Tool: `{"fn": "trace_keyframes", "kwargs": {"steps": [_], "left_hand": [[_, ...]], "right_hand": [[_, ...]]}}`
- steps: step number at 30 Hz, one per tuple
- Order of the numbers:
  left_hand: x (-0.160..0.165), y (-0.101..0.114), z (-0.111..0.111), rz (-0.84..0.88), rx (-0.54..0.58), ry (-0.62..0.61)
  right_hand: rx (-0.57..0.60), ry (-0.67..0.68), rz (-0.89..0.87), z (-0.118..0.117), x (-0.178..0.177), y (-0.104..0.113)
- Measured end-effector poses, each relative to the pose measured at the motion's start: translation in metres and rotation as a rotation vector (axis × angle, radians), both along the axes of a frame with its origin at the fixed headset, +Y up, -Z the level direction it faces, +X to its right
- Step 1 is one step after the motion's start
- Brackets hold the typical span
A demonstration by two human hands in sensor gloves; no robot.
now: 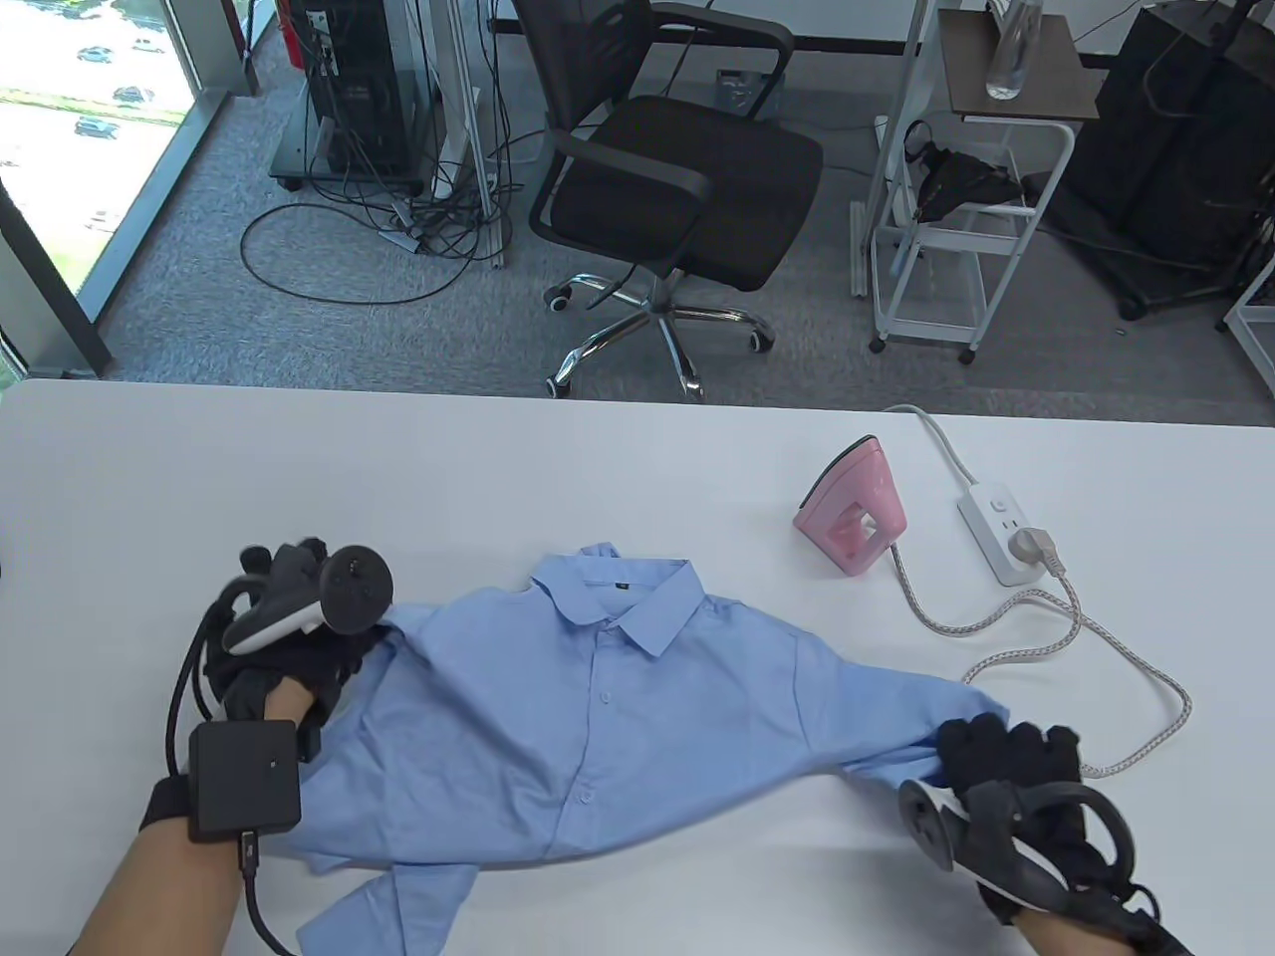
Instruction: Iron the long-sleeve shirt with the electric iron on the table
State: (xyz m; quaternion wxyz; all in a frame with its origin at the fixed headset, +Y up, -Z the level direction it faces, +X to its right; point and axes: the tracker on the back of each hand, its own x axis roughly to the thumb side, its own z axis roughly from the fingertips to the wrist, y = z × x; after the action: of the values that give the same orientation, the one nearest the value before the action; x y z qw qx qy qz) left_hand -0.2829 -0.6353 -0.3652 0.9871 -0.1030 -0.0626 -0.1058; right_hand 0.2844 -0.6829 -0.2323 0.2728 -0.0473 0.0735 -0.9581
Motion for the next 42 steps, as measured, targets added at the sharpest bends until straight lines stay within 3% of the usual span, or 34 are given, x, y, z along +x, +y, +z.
{"fn": "trace_keyframes", "kwargs": {"steps": [3,6,9,11,13,14,16,18,20,21,23,25,27,30,33,35,37,40,42], "left_hand": [[-0.002,0.056,-0.017,-0.244,0.150,0.061],[0.003,0.074,-0.033,-0.106,0.207,0.129],[0.007,0.046,-0.050,-0.258,0.221,0.260],[0.004,0.014,-0.057,-0.511,0.178,0.317],[-0.002,-0.008,-0.059,-0.539,0.062,0.356],[-0.008,-0.017,-0.057,-0.461,-0.080,0.382],[-0.015,-0.018,-0.046,-0.325,-0.101,0.346],[-0.018,-0.011,-0.024,-0.160,0.032,0.224],[-0.010,-0.009,-0.001,-0.044,0.126,-0.026],[-0.002,-0.012,0.013,0.010,0.111,-0.202],[0.019,-0.028,0.038,0.084,-0.013,-0.413],[0.036,-0.053,0.057,0.081,-0.153,-0.427],[0.048,-0.085,0.064,-0.044,-0.242,-0.433],[0.049,-0.107,0.059,-0.193,-0.339,-0.370],[0.045,-0.116,0.054,-0.059,-0.273,-0.347],[0.042,-0.115,0.055,0.000,-0.076,-0.371],[0.043,-0.119,0.057,-0.008,0.066,-0.413],[0.045,-0.111,0.052,-0.009,0.021,-0.400],[0.042,-0.092,0.045,0.063,-0.049,-0.343]], "right_hand": [[0.163,-0.053,0.044,-0.015,0.026,0.039],[0.257,-0.047,0.030,-0.031,0.040,0.053],[0.164,-0.131,0.126,-0.055,0.047,0.031],[-0.091,-0.299,0.170,-0.066,0.051,0.011],[-0.050,-0.253,0.061,-0.058,0.045,0.010],[0.022,-0.174,-0.009,-0.047,0.036,0.013],[0.077,-0.050,-0.063,-0.029,0.020,0.017],[0.063,0.070,-0.093,-0.012,-0.005,0.016],[0.011,0.169,-0.109,-0.005,-0.030,0.011],[-0.040,0.219,-0.131,-0.005,-0.044,0.006],[-0.150,0.281,-0.211,-0.008,-0.072,-0.003],[-0.276,0.347,-0.319,-0.015,-0.100,-0.015],[-0.375,0.363,-0.367,-0.025,-0.129,-0.031],[-0.387,0.369,-0.233,-0.043,-0.161,-0.045],[-0.347,0.350,-0.096,-0.061,-0.176,-0.055],[-0.314,0.323,-0.113,-0.074,-0.180,-0.066],[-0.370,0.287,-0.139,-0.084,-0.180,-0.069],[-0.287,0.311,-0.193,-0.086,-0.178,-0.062],[-0.200,0.339,-0.220,-0.083,-0.172,-0.047]]}}
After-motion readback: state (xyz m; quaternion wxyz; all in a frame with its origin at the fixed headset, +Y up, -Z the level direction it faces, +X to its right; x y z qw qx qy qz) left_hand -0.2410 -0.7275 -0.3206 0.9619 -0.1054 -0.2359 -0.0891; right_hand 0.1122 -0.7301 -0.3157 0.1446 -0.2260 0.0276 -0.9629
